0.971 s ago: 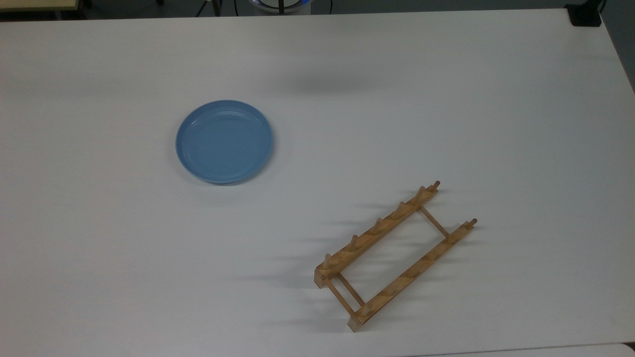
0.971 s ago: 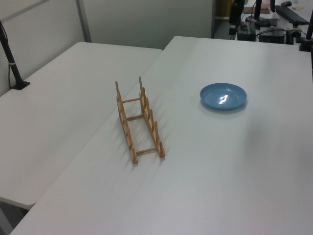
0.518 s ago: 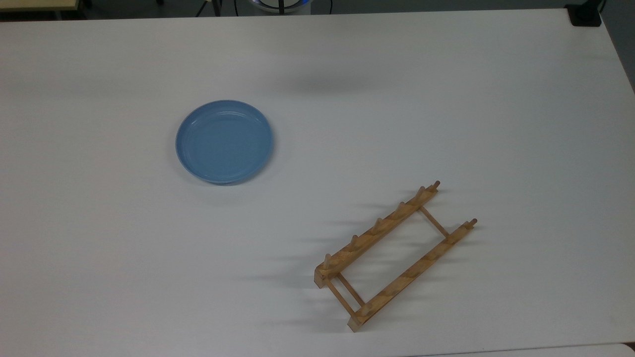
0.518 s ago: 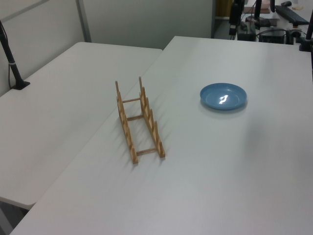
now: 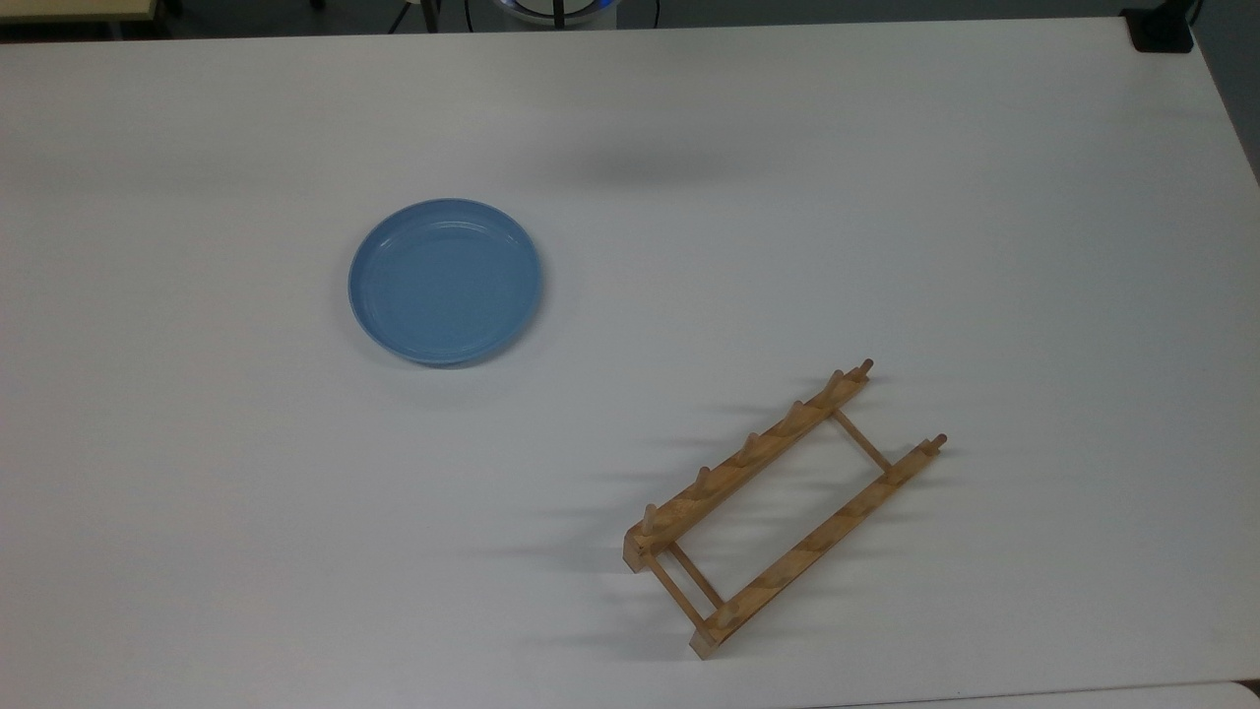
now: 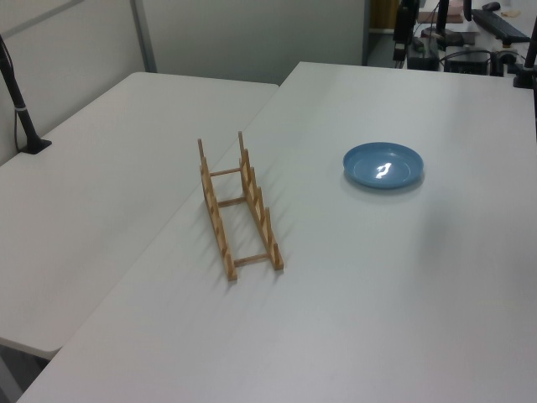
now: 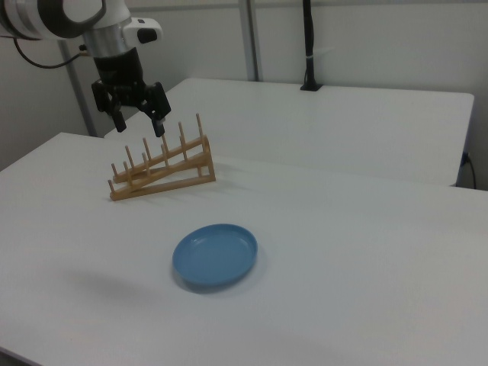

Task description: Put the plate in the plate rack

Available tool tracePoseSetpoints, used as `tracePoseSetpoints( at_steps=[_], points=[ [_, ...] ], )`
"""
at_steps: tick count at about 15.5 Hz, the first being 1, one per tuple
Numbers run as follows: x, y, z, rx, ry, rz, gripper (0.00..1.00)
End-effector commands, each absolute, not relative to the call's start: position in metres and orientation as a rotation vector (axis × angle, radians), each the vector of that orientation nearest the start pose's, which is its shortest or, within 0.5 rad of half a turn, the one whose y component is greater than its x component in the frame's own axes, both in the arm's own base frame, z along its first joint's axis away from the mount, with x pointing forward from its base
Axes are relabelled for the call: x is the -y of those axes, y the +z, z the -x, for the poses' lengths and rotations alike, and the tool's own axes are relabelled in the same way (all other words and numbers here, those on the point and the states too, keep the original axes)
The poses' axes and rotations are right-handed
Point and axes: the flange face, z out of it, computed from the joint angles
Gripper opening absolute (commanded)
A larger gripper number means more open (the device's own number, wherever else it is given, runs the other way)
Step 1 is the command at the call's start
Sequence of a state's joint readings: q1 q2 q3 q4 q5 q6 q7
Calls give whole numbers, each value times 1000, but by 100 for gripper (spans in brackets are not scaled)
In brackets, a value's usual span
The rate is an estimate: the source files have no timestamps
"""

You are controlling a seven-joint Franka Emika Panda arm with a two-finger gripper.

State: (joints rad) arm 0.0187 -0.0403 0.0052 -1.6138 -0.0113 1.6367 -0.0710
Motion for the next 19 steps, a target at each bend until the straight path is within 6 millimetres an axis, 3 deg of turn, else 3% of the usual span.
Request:
tracePoseSetpoints(
  at_steps=[1,5,9,14,17,19],
  points=[
    [-7,630,-541,311,-110,3136,100],
    [26,630,-528,574,14,3109,100],
    [62,613,-530,504,71,3148,100],
    [130,541,-554,449,207,3181,100],
    [145,505,-565,240,98,3219,100],
    [143,465,-569,126,23,3238,100]
  ],
)
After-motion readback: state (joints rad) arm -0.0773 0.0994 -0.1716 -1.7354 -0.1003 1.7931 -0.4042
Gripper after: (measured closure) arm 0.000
